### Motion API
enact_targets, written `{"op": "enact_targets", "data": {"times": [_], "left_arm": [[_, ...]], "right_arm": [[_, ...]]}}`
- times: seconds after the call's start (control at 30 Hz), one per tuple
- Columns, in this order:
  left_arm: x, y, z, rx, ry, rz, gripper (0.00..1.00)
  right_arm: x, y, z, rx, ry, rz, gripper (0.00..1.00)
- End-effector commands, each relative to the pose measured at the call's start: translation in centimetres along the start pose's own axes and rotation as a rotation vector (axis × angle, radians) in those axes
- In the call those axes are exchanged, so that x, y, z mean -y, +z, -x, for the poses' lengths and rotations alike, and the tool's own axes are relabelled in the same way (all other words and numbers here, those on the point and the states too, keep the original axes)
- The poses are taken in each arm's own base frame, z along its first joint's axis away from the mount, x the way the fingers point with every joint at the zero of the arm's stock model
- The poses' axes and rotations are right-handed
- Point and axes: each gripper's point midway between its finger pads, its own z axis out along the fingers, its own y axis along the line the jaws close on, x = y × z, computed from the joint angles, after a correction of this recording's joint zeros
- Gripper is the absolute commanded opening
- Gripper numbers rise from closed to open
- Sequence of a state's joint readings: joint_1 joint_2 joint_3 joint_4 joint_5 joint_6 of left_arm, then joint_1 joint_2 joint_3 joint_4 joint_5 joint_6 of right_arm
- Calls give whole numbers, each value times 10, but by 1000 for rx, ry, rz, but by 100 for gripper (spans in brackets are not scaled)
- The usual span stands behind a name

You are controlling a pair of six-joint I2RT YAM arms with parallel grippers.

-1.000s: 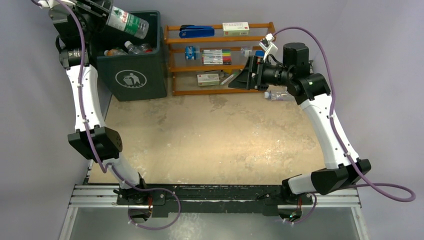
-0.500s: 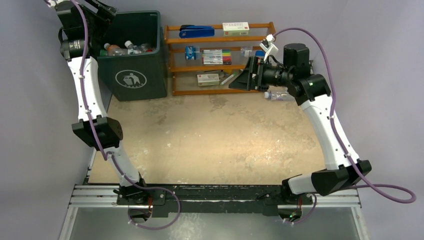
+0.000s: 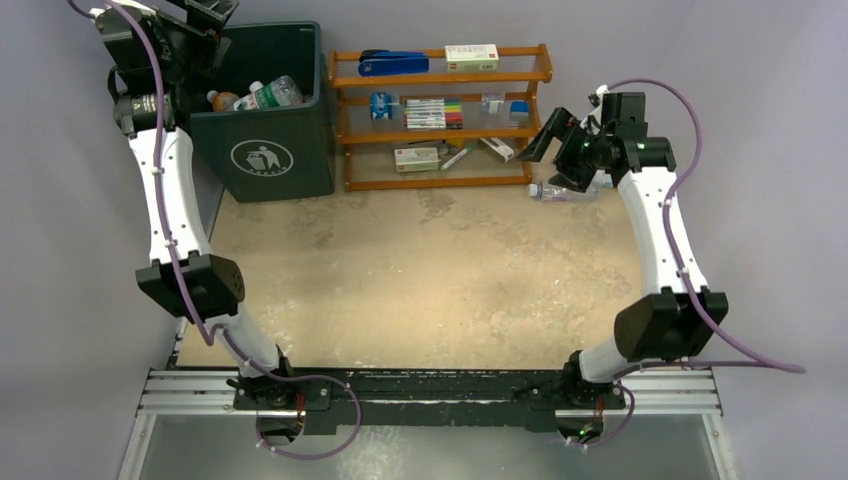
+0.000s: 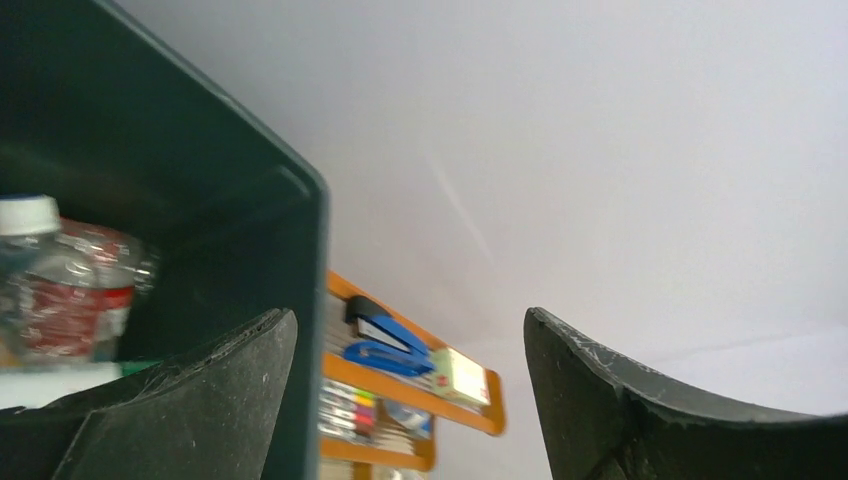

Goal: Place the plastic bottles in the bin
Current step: Place the plastic bottle in the trash bin, then pick up the plastic bottle at the center of the board.

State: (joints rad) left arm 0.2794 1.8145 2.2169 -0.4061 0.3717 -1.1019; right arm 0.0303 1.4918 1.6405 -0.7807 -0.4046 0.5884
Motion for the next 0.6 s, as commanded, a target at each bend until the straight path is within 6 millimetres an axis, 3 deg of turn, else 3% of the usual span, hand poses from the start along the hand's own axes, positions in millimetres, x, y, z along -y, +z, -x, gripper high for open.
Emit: {"op": "enact_targets", "data": {"times": [0.0, 0.23, 0.57], "left_arm": [[64, -37, -1, -22, -37, -188, 84], [62, -60, -30, -107, -51, -181, 85], [62, -85, -76, -205, -69, -173, 86]], "right_arm": [[48, -5, 33, 114, 151, -236, 100], [116, 11, 49, 130, 392, -481, 100], [169, 42, 63, 155, 598, -734, 100]]}}
